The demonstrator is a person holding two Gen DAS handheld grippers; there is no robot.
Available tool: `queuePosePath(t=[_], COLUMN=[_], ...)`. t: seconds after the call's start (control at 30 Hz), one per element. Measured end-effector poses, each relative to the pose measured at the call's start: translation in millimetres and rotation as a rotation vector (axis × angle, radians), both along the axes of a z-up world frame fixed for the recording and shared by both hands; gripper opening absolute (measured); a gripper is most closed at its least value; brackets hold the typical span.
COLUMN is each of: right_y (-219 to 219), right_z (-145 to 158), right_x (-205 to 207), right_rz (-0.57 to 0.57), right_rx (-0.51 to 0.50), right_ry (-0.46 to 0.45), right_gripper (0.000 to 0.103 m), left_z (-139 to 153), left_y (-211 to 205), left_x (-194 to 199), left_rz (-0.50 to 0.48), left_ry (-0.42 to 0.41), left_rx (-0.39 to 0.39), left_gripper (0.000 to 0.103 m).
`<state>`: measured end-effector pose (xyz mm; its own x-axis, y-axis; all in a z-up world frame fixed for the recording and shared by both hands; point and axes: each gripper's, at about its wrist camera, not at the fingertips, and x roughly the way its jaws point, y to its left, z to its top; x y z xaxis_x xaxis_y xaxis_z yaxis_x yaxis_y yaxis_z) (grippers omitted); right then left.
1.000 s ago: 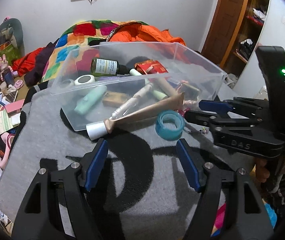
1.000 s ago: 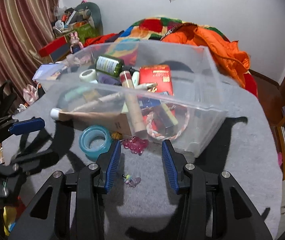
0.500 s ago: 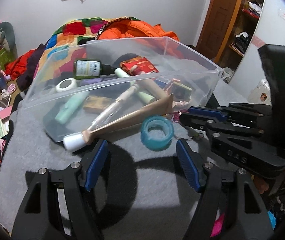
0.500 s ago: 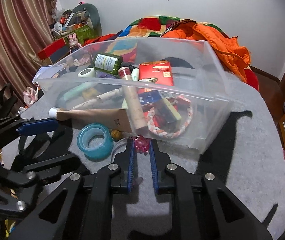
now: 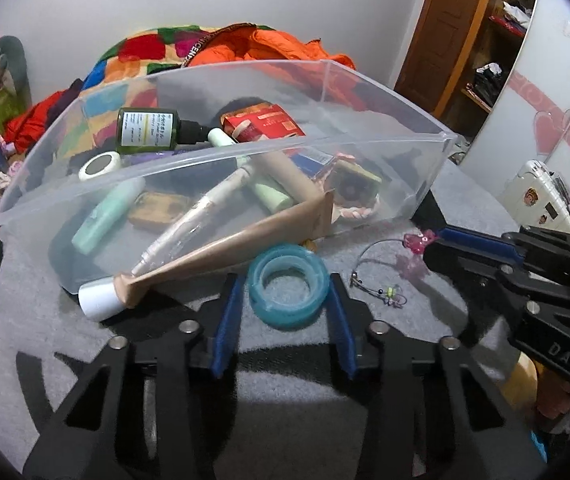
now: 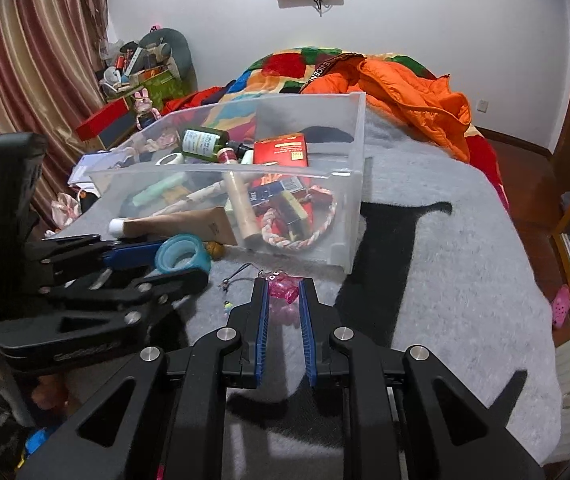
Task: Organize objects
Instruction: 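Grasp the blue tape roll with left tool while right tool grasps the pink keychain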
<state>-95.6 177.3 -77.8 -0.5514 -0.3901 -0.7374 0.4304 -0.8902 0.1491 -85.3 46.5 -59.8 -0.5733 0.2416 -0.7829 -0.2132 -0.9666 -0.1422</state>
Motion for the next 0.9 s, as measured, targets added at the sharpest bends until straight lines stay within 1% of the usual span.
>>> queuePosePath(t=[0.13, 0.37, 0.47, 0.57, 0.77, 0.9], right_y=[2, 0, -3, -4, -3, -3], right_z=[5, 32, 44, 56, 78, 92], right_x=[0, 5, 6, 7, 6, 1], right_rz=[-0.01, -0.003, 0.0, 0.001, -0.001, -0.01], right_rx=[-0.017, -0.05, -0.071, -0.091, -0.118, -0.113], right_ry=[0.01, 0.079, 0.106, 0.136, 0.199, 0.246], right_gripper=[0.013, 0.013, 0.013, 0.013, 0.013, 0.013], left_z=[1, 12, 20, 33, 57, 70], left_y=[-3, -14, -17, -21, -29, -33], left_x=[5, 15, 20, 25, 25, 24], left_rz=[0.01, 0.027, 0.037, 0.047, 0.061, 0.077], left_ry=[0.009, 0.028, 0.053, 0.094, 0.162, 0.198], left_rx=[0.009, 0.039, 0.043, 0.046, 0.047, 0.044], left_gripper=[0.039, 0.039, 0.039, 0.039, 0.039, 0.039])
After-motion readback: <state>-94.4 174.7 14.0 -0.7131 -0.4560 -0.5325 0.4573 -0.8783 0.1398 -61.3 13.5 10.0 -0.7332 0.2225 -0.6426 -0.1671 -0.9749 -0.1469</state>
